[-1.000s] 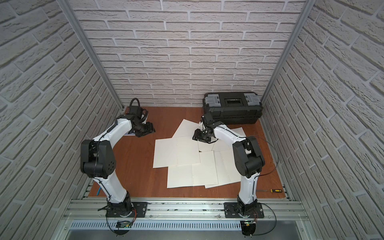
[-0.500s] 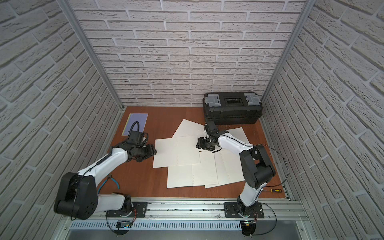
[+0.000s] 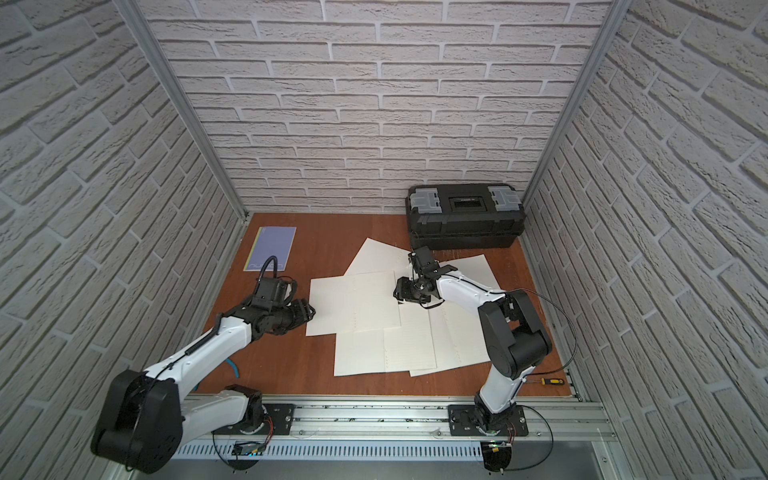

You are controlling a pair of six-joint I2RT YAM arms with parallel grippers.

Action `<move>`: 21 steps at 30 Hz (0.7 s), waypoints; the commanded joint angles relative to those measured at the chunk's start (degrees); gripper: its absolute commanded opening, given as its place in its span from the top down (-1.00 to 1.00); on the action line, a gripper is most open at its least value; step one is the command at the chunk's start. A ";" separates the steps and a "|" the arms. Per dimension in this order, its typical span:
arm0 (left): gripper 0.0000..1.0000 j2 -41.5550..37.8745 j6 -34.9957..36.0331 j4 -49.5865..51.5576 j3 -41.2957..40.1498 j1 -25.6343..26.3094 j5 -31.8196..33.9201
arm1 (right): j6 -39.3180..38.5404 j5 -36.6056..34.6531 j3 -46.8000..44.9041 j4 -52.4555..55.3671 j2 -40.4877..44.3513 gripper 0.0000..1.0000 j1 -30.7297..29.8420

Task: Close the notebook
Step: Close the notebook at the center of the board.

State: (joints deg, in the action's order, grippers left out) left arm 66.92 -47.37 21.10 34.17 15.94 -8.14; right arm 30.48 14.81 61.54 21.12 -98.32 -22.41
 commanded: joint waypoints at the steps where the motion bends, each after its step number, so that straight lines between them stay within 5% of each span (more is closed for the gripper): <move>1: -0.36 0.21 -1.01 -2.95 -0.60 0.49 0.98 | -1.13 0.08 -0.54 -2.26 0.67 -0.08 -0.44; 21: -0.31 8.49 -0.92 -8.65 -2.26 2.16 -0.02 | -0.68 1.21 -1.31 -3.58 -1.14 -0.07 -0.44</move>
State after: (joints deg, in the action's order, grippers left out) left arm 74.50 -47.81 15.05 32.93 17.78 -8.01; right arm 30.30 15.38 61.25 19.22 -99.04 -22.41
